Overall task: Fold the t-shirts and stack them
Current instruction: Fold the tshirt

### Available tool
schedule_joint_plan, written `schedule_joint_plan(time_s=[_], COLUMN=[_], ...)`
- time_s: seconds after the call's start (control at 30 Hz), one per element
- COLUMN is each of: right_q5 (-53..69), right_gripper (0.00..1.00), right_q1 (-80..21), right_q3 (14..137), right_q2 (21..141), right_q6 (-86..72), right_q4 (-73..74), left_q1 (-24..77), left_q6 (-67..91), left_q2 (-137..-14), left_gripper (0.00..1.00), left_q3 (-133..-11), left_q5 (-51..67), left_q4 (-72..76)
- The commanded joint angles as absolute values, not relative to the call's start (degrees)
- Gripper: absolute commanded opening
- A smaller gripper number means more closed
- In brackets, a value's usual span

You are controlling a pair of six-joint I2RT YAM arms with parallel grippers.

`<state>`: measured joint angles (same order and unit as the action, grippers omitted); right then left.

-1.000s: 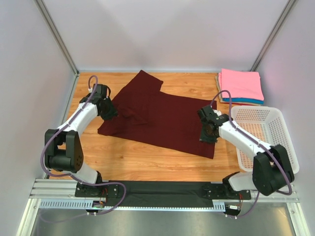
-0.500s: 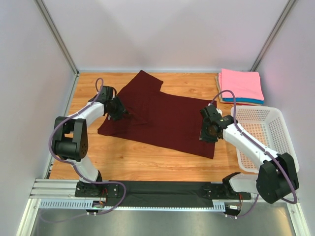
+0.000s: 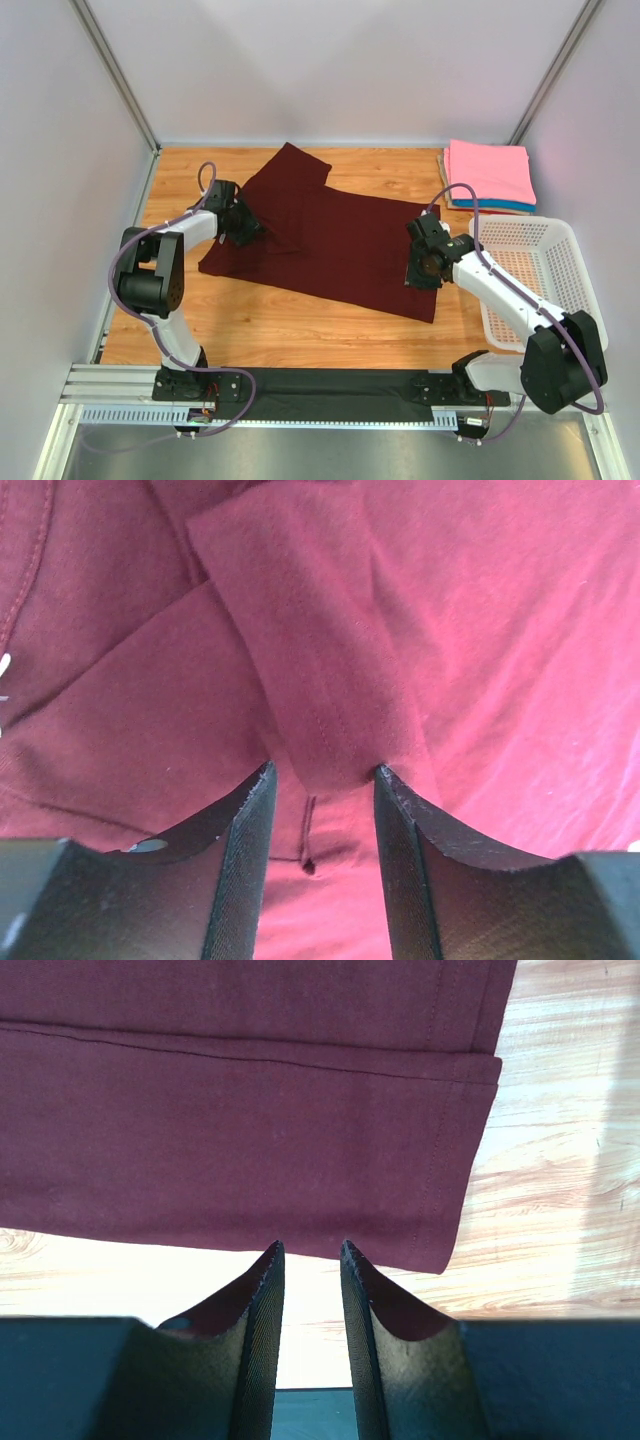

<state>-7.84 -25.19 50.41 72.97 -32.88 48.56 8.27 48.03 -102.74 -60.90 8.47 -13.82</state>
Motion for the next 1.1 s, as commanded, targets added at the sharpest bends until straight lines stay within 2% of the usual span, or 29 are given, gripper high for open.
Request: schedule_joint_plan(time_s=[0.0, 0.23, 0.57, 0.77, 1.07], right_q5=[-8.52, -7.56, -7.73, -7.65, -6.95], right_gripper=[0.31, 0.31, 0.31, 0.3, 0.3], right_q1=[-25.14, -25.05, -25.05, -25.05, -25.14], right_q3=[52.03, 50.89, 50.54, 50.8, 50.89], right_q2=[72.95, 74.97, 75.32, 76.11, 75.59], right_q6=[-31.73, -31.99, -31.47, -31.47, -31.55], right_q4=[46.93, 45.26, 45.0, 44.91, 44.56], left_q1=[8.61, 10.46, 12.13, 13.53, 14.41], left_q6=[49.13, 49.22, 48.52, 49.22, 38.24], left_q2=[-102.83, -102.83, -108.36, -112.32, -106.09], left_gripper=[0.5, 0.49, 0.47, 0.47, 0.51], left_q3=[-61.61, -64.15, -73.9, -77.69, -80.59], left_q5=[7.82, 8.26, 9.93, 17.21, 17.32], left_q4=[-9.32, -8.61, -9.23, -4.92, -14.66])
